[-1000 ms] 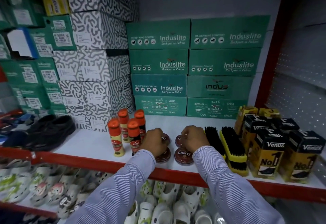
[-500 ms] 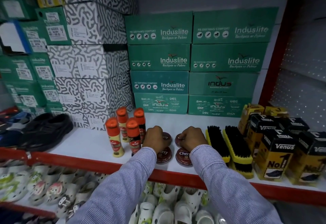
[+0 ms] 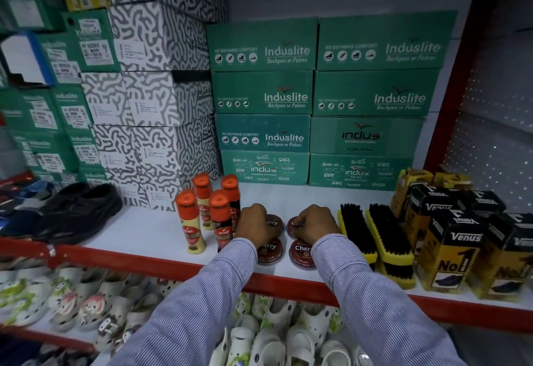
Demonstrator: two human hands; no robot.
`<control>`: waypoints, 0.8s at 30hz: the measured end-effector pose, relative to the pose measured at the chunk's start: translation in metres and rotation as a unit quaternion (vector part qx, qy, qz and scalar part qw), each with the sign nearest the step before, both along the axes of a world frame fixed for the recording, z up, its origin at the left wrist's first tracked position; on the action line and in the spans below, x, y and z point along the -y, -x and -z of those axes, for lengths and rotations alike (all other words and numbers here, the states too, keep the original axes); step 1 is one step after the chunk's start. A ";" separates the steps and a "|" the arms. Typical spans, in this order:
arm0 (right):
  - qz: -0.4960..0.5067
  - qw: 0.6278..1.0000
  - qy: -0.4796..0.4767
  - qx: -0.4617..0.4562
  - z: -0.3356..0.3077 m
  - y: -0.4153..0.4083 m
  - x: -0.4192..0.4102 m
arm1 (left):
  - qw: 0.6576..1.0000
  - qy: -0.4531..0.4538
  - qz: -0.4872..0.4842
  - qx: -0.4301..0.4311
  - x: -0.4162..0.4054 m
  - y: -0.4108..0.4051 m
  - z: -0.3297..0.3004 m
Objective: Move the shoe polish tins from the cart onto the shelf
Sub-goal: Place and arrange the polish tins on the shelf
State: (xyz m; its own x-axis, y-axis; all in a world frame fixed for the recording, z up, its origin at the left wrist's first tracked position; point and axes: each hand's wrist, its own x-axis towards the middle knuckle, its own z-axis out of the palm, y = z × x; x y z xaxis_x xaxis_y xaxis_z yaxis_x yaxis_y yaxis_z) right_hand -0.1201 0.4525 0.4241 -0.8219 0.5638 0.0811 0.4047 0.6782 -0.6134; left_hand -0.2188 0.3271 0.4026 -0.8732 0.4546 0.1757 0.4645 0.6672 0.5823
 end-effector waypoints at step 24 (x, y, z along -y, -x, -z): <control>-0.004 1.000 -0.017 0.005 0.007 -0.058 0.030 | 0.994 -0.028 0.073 -0.080 0.052 -0.060 0.008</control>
State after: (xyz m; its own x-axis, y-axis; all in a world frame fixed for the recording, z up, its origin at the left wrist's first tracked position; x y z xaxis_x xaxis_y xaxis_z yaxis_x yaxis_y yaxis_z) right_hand -0.0618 0.4223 0.4168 -0.8269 0.5547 0.0922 0.4052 0.7015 -0.5862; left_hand -0.1589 0.2756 0.3946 -0.7578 0.5599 0.3351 0.6433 0.5552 0.5272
